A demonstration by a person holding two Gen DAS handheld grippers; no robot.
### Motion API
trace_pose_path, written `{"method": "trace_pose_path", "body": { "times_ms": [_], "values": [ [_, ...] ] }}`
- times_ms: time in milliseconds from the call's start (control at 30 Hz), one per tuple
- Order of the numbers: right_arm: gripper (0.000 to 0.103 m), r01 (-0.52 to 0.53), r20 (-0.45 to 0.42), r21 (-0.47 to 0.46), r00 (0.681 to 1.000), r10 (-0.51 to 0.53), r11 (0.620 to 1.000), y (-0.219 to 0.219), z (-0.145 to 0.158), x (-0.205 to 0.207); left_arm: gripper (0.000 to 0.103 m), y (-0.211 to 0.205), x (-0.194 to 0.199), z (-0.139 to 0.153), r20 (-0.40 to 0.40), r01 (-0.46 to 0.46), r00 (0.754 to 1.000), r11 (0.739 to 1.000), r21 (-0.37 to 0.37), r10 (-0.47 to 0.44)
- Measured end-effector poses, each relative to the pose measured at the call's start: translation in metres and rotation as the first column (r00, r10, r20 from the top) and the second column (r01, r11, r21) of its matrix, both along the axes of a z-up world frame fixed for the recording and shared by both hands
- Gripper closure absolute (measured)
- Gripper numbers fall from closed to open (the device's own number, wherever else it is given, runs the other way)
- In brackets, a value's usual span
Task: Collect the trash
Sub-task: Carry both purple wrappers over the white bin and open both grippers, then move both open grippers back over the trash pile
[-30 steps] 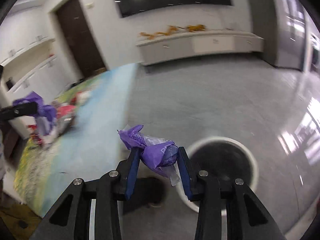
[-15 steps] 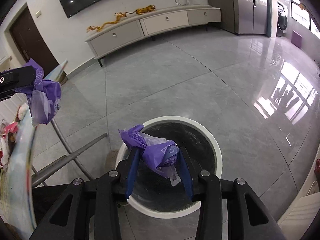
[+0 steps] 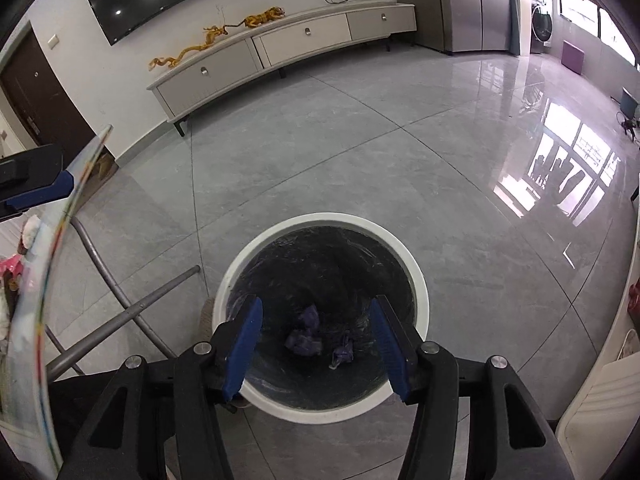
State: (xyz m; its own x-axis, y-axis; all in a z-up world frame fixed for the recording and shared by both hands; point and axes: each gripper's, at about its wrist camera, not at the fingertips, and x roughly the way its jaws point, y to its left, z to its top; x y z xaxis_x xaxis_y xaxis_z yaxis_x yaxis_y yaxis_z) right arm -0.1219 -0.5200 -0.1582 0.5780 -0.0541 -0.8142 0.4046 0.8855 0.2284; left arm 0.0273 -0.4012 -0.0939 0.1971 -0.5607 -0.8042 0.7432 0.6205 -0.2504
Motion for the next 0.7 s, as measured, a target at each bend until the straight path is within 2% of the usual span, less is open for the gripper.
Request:
{"method": "trace_pose_path", "body": {
  "times_ms": [233, 433, 567, 700],
  "values": [
    [0.049, -0.037, 0.083, -0.02, 0.996, 0.039, 0.999, 0.031, 0.039, -0.013, 0.044, 0.063, -0.03, 0.037, 0.117, -0.067, 0.991, 0.998, 0.003, 0.066],
    [0.049, -0.096, 0.178, -0.065, 0.978, 0.106, 0.993, 0.069, 0.085, -0.024, 0.044, 0.141, -0.051, 0.066, 0.188, -0.161, 0.968, 0.986, -0.044, 0.167],
    [0.049, -0.152, 0.229, -0.089, 0.959, 0.169, 0.984, 0.101, 0.113, -0.027, 0.044, 0.208, -0.063, 0.078, 0.227, -0.269, 0.933, 0.96, -0.077, 0.28],
    [0.049, -0.235, 0.262, -0.116, 0.93, 0.257, 0.965, 0.142, 0.137, -0.025, 0.044, 0.287, -0.073, 0.08, 0.258, -0.397, 0.875, 0.913, -0.099, 0.409]
  ]
}}
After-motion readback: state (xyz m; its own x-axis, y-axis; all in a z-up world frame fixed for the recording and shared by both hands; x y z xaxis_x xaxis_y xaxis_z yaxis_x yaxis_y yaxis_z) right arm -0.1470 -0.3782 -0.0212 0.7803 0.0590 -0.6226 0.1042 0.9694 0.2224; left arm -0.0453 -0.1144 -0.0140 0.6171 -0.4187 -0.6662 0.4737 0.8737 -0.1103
